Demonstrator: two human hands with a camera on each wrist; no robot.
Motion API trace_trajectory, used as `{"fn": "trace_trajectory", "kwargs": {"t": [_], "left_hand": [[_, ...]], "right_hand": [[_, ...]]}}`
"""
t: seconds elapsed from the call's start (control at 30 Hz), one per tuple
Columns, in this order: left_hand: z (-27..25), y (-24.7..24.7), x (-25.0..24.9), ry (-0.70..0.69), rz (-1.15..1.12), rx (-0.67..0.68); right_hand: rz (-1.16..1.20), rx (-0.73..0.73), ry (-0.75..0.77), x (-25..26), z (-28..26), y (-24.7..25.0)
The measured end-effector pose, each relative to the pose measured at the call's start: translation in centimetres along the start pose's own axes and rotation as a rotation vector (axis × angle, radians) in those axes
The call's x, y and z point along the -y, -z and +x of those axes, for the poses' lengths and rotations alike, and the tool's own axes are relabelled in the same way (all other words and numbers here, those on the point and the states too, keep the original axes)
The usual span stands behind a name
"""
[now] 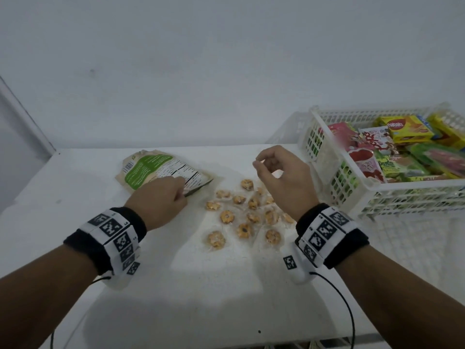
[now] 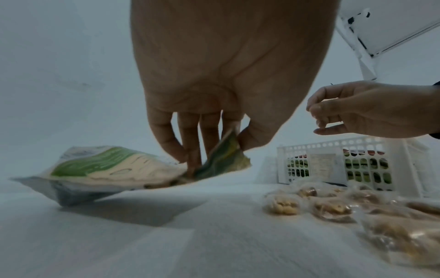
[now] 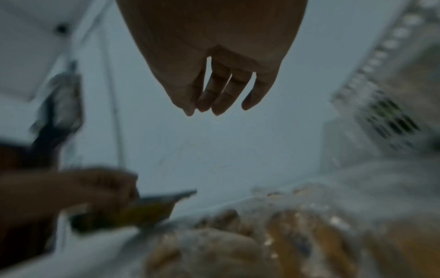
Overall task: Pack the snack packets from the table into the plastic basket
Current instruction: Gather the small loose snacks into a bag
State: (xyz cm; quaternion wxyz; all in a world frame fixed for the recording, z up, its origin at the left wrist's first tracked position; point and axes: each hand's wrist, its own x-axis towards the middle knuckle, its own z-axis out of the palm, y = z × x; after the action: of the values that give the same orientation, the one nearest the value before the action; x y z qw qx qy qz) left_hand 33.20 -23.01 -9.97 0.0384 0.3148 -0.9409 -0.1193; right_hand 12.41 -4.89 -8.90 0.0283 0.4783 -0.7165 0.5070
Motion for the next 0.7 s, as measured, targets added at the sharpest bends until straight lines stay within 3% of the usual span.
{"fn": "trace_trajectory", "kwargs": {"t": [0.1, 0.23, 0.43, 0.6, 0.7], "left_hand": [[-1.3, 1.7, 0.4, -0.033, -0.094, -0.183], [-2.7, 3.2, 1.7, -0.089, -0.19, -0.301], [-5.1, 4.3, 3.4, -0.21, -0.242, -0.411], [-6.1, 5.7, 5.6, -0.166, -0.298, -0.49], [-5.9, 7.0, 6.1, -0.137, -0.286, -0.46]], "right_hand": [[-0.223, 0.189, 0.234, 0.1, 0.0, -2.2], [-0.31, 0.36, 0.414, 1.9, 0.3, -5.6], [-0.335, 0.304, 0.557, 5.4, 1.3, -10.3], [-0.34, 0.257, 0.615, 6.8, 1.0, -12.3], [-0.332, 0.254, 0.609, 6.8, 0.4, -12.6]]}}
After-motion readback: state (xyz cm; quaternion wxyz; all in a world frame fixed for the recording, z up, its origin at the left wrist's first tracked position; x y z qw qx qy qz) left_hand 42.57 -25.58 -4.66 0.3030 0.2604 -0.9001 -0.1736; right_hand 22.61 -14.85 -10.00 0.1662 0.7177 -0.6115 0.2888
